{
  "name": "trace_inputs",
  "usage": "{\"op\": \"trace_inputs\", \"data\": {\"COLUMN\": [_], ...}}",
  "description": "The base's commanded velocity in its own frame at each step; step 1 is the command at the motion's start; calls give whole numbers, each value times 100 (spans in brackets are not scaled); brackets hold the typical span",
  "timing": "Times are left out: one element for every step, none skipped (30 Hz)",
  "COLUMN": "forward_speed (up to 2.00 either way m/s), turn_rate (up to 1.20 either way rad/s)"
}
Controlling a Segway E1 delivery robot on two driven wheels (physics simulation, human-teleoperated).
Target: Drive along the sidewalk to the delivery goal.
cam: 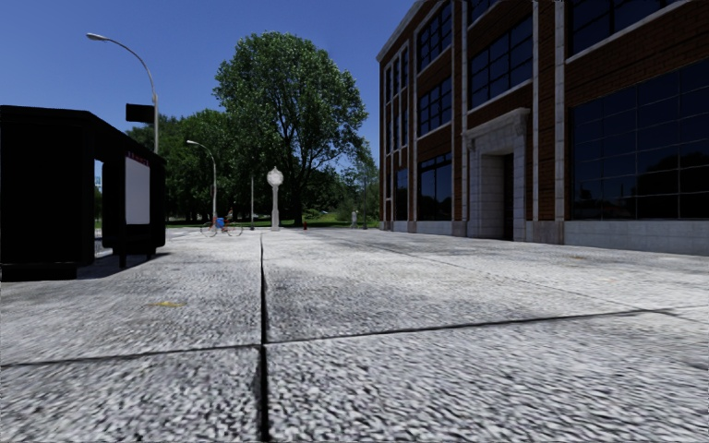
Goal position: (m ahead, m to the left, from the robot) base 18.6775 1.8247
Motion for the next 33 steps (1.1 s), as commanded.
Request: {"op": "trace_inputs", "data": {"forward_speed": [200,200,200,200,200,200,200,200,200,200,200,200,200,200,200,200,200,200,200,200,200,200,200,200,200,200,200,200,200,200,200,200,200], "turn_rate": [0,0,0,0,0,0,0,0,0,0,0,0,0,0,0,0,0,0,0,0,0,0,0,0,0,0,0,0,0,0,0,0,0]}}
